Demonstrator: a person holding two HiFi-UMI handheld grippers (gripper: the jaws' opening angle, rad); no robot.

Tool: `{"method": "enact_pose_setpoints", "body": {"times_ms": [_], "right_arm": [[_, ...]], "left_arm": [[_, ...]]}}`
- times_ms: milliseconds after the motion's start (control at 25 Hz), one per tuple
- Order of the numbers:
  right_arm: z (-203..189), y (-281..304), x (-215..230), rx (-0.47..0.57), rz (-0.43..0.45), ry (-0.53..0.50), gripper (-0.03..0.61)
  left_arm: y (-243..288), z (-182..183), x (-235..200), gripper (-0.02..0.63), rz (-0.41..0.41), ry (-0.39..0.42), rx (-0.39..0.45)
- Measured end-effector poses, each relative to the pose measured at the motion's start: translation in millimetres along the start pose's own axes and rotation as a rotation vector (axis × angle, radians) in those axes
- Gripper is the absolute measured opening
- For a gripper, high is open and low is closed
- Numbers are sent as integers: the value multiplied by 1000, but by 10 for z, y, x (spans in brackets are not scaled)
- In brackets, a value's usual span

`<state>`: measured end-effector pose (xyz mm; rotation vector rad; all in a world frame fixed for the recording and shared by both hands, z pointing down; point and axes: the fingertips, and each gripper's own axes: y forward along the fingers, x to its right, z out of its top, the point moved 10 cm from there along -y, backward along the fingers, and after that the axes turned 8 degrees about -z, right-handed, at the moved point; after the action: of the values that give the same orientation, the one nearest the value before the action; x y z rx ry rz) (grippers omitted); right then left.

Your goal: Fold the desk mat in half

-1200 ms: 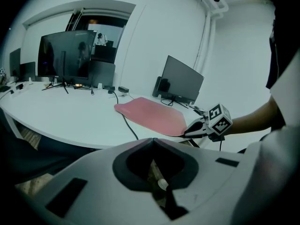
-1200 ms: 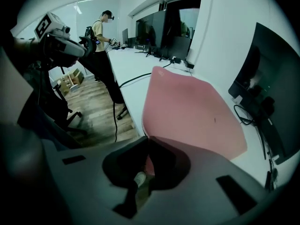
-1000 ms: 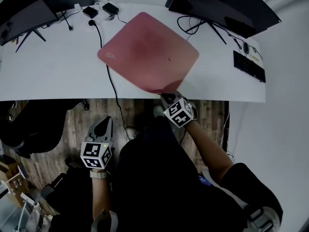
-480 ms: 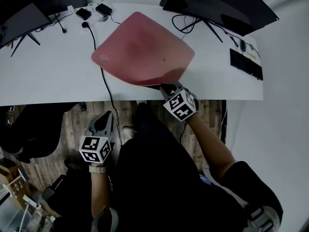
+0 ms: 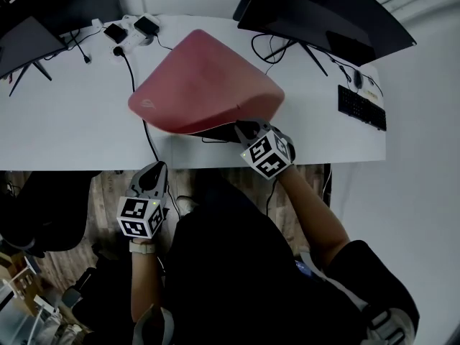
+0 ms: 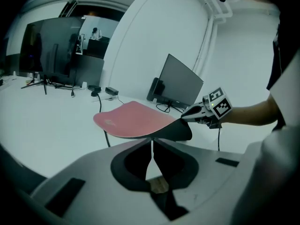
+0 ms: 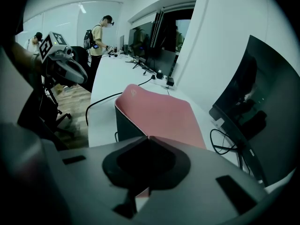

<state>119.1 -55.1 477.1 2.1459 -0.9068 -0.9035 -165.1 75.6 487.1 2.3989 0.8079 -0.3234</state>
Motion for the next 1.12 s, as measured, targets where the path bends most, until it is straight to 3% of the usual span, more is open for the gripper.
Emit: {"method": "enact_pose_setpoints", "body": {"times_ms": [400, 520, 880, 1120], "right_arm": [[220, 258, 463, 6, 5, -41, 26], [300, 345, 604, 13, -2, -51, 26], [479, 651, 940, 25, 22, -83, 26], [598, 851, 1089, 40, 36, -105, 26]], "left_arm": [[475, 350, -309, 13, -5, 28, -60], [608, 439, -419, 69, 7, 37, -91], [967, 674, -685, 153, 48, 107, -186], [1206, 754, -845, 198, 19, 152, -263]]}}
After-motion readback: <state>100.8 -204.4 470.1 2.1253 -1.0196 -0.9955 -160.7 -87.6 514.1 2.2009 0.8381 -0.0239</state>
